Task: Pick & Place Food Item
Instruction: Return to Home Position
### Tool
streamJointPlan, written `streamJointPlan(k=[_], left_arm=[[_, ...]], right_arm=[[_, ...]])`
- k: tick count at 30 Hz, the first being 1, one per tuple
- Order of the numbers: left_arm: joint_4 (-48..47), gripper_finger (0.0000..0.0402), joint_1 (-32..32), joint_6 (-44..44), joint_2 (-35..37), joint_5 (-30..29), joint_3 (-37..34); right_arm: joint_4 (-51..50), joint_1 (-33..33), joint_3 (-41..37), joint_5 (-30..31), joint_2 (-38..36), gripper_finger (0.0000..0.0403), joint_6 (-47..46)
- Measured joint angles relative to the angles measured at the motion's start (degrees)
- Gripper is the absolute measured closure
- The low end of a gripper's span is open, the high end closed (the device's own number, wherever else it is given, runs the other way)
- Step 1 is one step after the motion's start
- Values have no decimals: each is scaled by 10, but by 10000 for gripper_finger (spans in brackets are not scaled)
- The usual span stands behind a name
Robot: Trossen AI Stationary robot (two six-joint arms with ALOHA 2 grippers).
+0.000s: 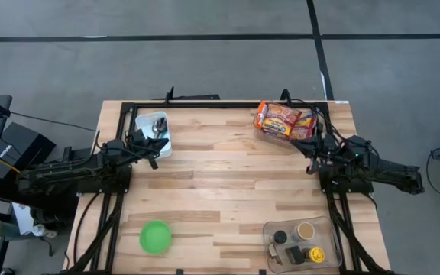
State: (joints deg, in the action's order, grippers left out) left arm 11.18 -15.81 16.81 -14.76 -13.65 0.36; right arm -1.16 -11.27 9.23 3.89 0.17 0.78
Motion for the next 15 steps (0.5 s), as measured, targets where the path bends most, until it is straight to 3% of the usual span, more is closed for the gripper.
streamJointPlan(k=[9,15], left_arm=[[0,400,0,0,0,0,0],[0,400,0,0,0,0,0]], right_arm=[[16,0,-2,0,0,403,3],[152,0,-78,-1,0,403,-13]])
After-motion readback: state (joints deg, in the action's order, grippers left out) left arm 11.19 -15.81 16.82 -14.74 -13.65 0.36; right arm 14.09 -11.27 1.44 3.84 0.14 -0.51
